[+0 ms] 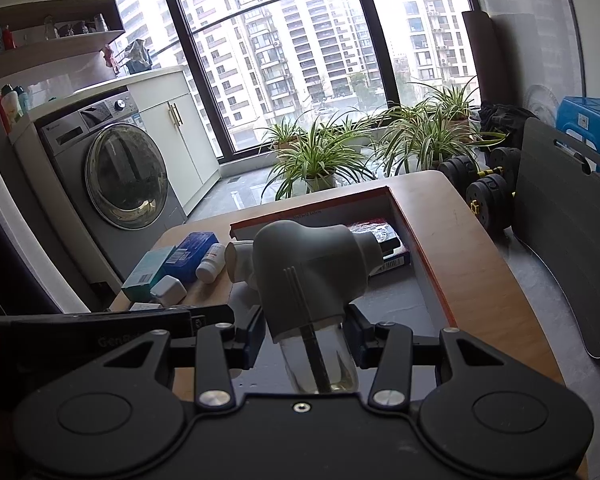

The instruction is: Organize rigid objects

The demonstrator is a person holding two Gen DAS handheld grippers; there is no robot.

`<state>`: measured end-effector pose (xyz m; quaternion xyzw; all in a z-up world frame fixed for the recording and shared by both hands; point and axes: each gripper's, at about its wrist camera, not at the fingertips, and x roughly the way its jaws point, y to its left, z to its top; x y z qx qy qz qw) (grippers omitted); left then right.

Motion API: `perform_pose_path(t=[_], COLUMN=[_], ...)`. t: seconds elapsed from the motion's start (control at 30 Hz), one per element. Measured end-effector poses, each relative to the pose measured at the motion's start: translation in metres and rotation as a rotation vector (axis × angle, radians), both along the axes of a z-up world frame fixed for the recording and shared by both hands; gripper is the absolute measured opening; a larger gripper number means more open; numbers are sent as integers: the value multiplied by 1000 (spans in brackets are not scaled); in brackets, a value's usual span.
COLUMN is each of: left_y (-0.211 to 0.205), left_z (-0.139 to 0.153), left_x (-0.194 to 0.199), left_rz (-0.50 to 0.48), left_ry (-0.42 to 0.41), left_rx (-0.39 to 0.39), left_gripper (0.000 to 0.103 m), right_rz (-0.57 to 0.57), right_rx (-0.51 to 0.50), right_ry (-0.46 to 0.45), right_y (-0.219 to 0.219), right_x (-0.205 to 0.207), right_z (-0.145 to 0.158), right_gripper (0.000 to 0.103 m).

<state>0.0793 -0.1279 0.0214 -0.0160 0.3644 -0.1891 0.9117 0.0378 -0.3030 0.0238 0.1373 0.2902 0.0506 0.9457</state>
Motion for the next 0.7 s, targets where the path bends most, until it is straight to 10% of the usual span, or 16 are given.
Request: perform_pose_path(t=[0.7], left_y=[0], left_z=[-5], left_x=[3], left_rz=[-1], left_ry=[14], left_rx=[4], left_gripper=[50], right_rz=[0], right_rx=[1], right_ry=[7], right_y=[2], right_x=[5], right_z=[-7], right_gripper=[52])
